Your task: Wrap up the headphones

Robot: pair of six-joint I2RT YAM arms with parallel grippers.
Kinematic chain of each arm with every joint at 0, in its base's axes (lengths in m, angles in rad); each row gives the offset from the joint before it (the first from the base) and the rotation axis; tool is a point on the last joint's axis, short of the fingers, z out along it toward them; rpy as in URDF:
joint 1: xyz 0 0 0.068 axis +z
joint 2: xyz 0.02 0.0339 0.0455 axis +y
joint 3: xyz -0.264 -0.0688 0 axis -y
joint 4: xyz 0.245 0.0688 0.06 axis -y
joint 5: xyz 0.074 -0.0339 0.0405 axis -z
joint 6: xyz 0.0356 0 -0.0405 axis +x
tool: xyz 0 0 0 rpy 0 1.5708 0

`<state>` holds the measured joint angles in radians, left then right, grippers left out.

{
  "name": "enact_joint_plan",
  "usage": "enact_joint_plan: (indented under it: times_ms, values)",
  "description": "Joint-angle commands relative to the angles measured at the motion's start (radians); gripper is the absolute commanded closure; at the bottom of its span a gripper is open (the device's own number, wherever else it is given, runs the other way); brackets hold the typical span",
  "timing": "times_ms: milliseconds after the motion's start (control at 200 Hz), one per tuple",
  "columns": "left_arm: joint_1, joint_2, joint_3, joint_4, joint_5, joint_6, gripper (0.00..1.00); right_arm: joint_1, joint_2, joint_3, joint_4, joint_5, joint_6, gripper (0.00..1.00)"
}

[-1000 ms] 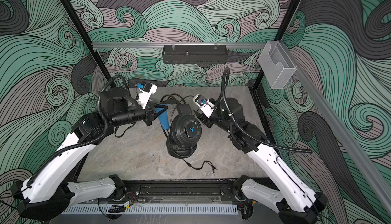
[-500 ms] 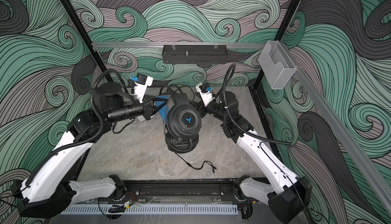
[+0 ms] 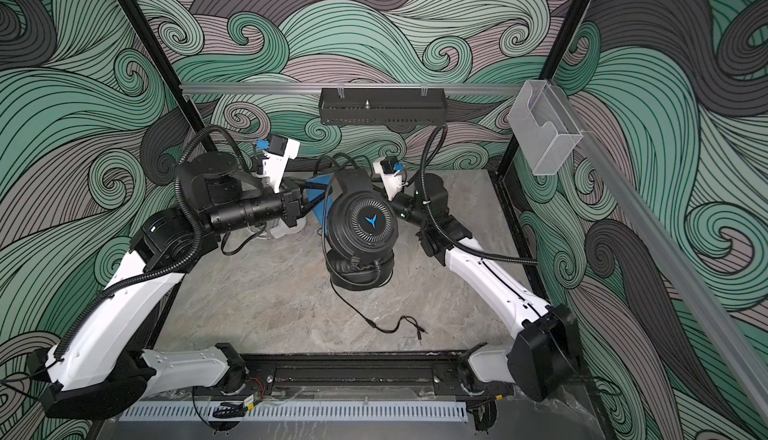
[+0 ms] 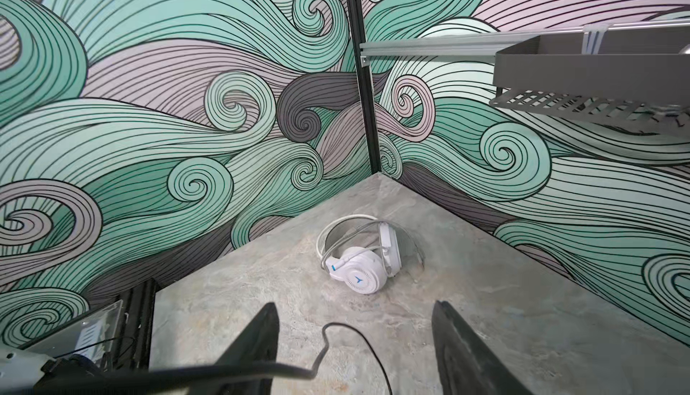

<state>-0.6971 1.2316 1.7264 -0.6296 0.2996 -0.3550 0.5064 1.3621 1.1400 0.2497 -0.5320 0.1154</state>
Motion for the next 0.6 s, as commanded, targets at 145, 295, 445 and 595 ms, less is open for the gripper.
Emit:
enact_joint_plan:
  times_ms: [145,295,445,595]
  values:
    - [-0.005,0.009,0.062,0.034,-0.003,-0.064,1.00,0.006,0.032,-0.018,0.118,-0.061,0.098,0.34]
    - [-0.005,0.020,0.086,0.023,-0.016,-0.071,1.00,0.014,0.035,-0.028,0.126,-0.073,0.114,0.37]
    - [-0.005,0.032,0.107,0.022,-0.026,-0.086,1.00,0.017,0.059,-0.048,0.171,-0.089,0.154,0.43]
    - [-0.005,0.024,0.096,0.033,-0.048,-0.106,1.00,0.025,0.075,-0.063,0.194,-0.091,0.184,0.49]
